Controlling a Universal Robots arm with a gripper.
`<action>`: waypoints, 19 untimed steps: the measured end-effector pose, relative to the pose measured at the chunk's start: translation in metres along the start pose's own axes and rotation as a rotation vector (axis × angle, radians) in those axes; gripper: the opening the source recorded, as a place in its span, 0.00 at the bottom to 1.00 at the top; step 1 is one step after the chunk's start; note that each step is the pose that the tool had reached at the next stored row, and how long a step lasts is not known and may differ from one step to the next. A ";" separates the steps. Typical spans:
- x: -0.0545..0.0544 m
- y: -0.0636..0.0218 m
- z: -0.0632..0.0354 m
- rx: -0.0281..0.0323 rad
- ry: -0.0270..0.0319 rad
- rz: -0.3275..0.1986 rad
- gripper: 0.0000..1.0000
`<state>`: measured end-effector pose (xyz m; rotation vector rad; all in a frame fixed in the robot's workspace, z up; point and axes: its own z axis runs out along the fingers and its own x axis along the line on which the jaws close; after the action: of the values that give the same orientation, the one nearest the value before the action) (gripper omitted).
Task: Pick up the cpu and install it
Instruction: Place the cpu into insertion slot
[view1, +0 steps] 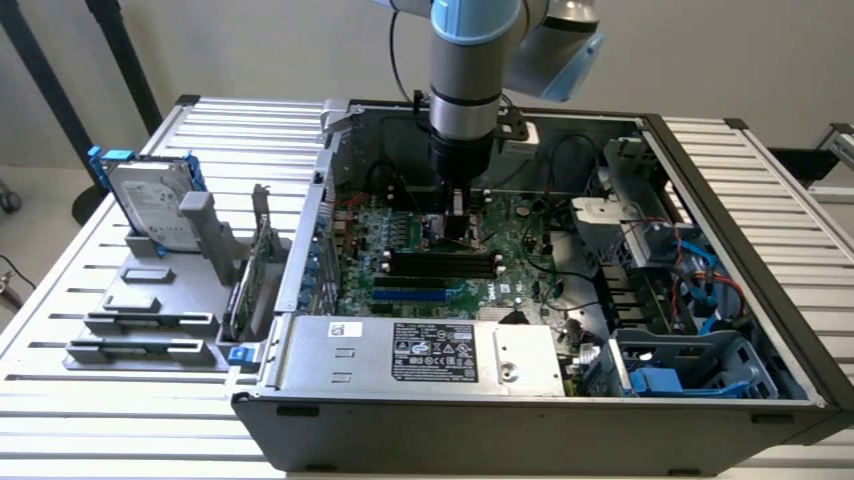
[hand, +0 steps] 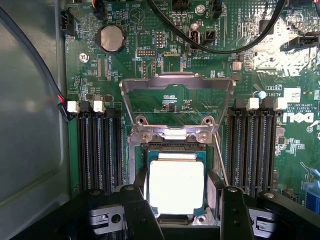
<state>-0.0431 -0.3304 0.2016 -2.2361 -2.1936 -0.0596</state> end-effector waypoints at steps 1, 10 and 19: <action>0.000 0.0000 0.0002 0.0000 -0.0001 0.000 0.55; 0.001 0.0000 0.0017 0.0000 0.0000 0.000 0.55; 0.002 -0.0001 0.0032 0.0001 -0.0004 0.000 0.55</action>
<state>-0.0431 -0.3285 0.1984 -2.2362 -2.1939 -0.0590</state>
